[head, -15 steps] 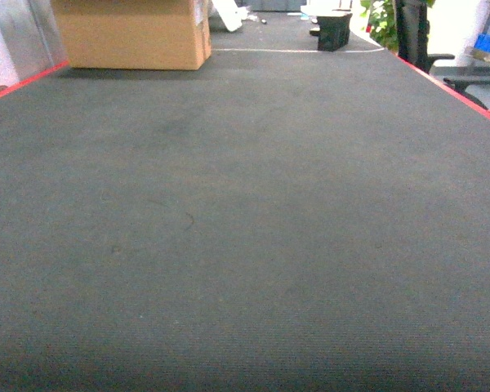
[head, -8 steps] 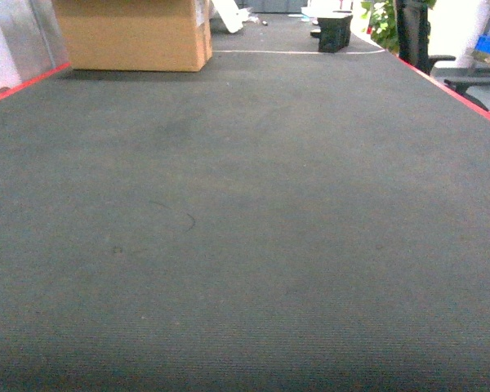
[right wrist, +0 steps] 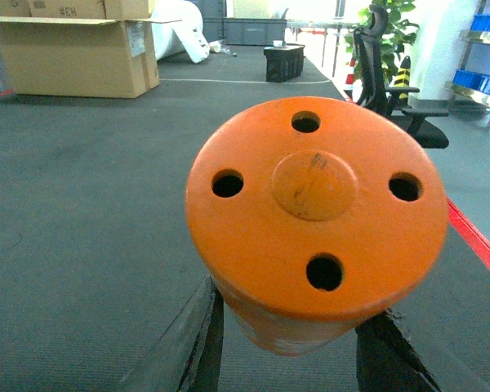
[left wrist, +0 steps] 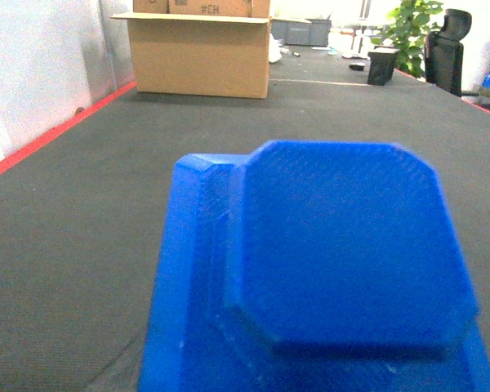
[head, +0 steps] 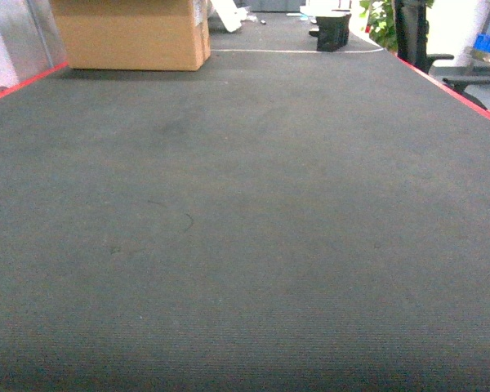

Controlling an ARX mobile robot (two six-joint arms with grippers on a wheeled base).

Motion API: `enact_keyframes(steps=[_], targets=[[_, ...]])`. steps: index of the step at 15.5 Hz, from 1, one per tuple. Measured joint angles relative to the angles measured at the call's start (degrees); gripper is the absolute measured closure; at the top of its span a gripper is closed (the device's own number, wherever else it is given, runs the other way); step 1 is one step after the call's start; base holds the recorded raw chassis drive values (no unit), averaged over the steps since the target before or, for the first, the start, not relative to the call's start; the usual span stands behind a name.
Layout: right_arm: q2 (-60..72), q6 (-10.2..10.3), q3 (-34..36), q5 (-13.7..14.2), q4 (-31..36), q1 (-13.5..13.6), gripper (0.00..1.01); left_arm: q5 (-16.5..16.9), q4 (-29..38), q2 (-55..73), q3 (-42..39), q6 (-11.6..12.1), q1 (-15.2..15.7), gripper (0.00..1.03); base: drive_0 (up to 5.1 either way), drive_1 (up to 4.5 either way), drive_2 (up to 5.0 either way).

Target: Sort blue parts and orange caps into right shelf containers

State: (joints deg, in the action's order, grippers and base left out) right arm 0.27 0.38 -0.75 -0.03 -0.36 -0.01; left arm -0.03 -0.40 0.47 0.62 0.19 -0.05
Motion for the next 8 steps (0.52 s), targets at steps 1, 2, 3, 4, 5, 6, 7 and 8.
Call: enact_keyframes(steps=[1, 2, 3, 4, 5, 6, 7, 8], targets=[[0.00, 0.00, 0.00, 0.02, 0.00, 0.00, 0.62, -0.02, 0.00, 0.00, 0.00, 0.00, 0.00, 0.60, 0.0, 0.00, 0.0], [0.00, 0.00, 0.00, 0.02, 0.00, 0.00, 0.62, 0.00, 0.00, 0.00, 0.00, 0.00, 0.00, 0.60, 0.0, 0.00, 0.0], [0.00, 0.00, 0.00, 0.02, 0.00, 0.00, 0.62, 0.00, 0.00, 0.00, 0.00, 0.00, 0.00, 0.60, 0.0, 0.00, 0.0], [0.00, 0.00, 0.00, 0.02, 0.00, 0.00, 0.62, 0.00, 0.00, 0.00, 0.00, 0.00, 0.00, 0.60, -0.6, -0.62, -0.6], [0.00, 0.00, 0.00, -0.02, -0.02, 0.00, 0.62, -0.04, 0.00, 0.00, 0.00, 0.00, 0.02, 0.60, -1.6, -1.63, -1.6], [0.00, 0.00, 0.00, -0.02, 0.02, 0.00, 0.62, -0.13, -0.02, 0.00, 0.00, 0.00, 0.07, 0.60, -1.9, -1.88, -1.9], [0.00, -0.02, 0.00, -0.02, 0.00, 0.00, 0.62, -0.11, 0.00, 0.00, 0.00, 0.00, 0.07, 0.60, -2.0, -1.96, -2.0], [0.00, 0.00, 0.00, 0.00, 0.00, 0.00, 0.62, -0.11, 0.00, 0.00, 0.00, 0.00, 0.07, 0.60, -1.7, -1.75, -1.7]])
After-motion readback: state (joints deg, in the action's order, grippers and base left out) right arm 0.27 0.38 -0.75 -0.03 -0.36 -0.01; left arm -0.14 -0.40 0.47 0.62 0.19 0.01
